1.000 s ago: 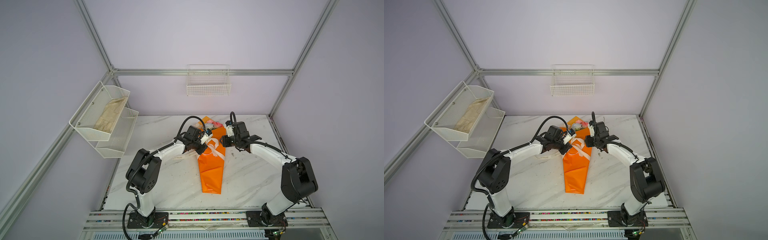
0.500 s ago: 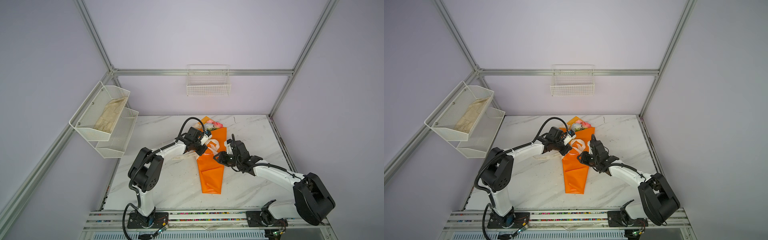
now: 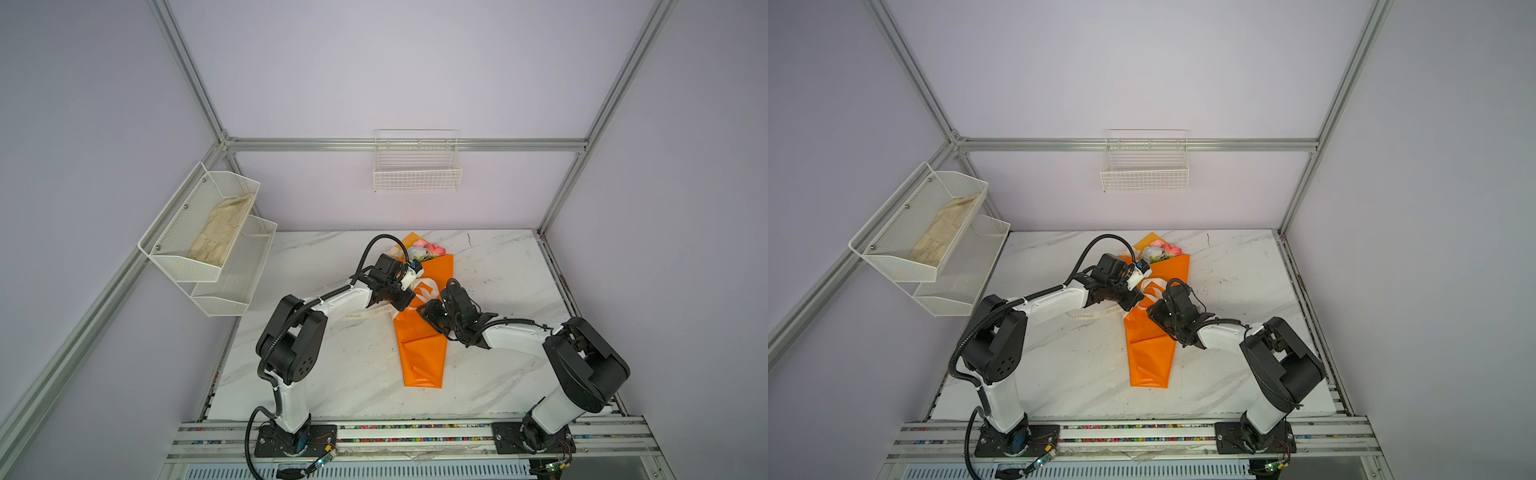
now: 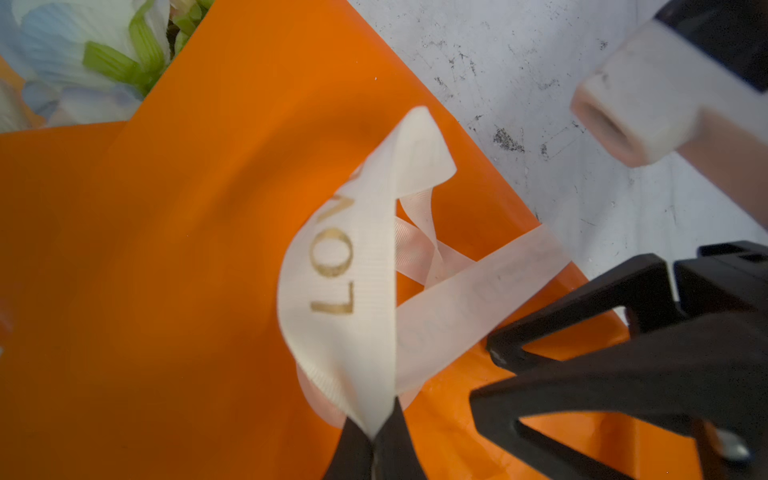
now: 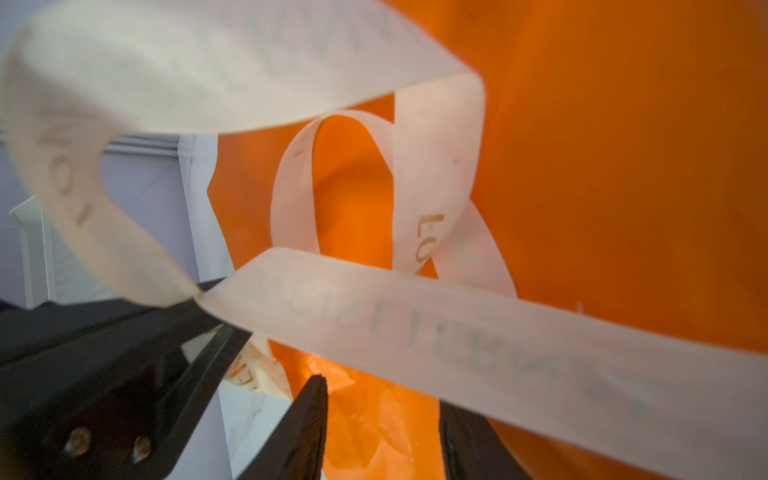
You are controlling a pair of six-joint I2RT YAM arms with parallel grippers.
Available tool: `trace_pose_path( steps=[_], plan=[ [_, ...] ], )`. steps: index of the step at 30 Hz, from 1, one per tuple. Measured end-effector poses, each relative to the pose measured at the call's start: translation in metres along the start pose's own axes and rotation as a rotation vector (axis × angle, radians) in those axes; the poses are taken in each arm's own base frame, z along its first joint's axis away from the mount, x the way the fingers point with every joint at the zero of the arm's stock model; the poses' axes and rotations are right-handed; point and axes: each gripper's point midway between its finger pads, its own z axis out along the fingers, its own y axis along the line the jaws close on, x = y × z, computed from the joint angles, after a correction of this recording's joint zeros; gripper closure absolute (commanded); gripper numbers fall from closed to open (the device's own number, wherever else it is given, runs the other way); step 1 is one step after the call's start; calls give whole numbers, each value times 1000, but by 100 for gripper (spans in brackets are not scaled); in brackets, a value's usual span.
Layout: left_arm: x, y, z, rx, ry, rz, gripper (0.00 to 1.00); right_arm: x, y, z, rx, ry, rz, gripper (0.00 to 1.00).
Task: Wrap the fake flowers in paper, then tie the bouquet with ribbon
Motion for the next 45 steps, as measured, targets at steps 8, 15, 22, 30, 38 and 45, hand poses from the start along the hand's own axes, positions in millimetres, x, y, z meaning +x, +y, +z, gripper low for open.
trace_pose_path(
  steps=[8,15,22,30,38,45],
  plan=[
    [0,-1,0,5,0,0,99,-3,3,13,-1,-100,117,56],
    [2,-2,2,15,5,-2,99,-13,10,20,-33,-182,221,67],
    [5,-3,4,22,16,-6,99,-12,-4,31,-3,-197,263,92],
    [5,-2,4,16,16,-12,98,-18,10,6,-3,-208,181,100],
    [14,1,11,4,44,-75,90,-19,32,-84,25,-189,-129,100],
    [17,1,14,8,55,-117,91,-34,-7,-118,223,-200,-331,100]
  ],
)
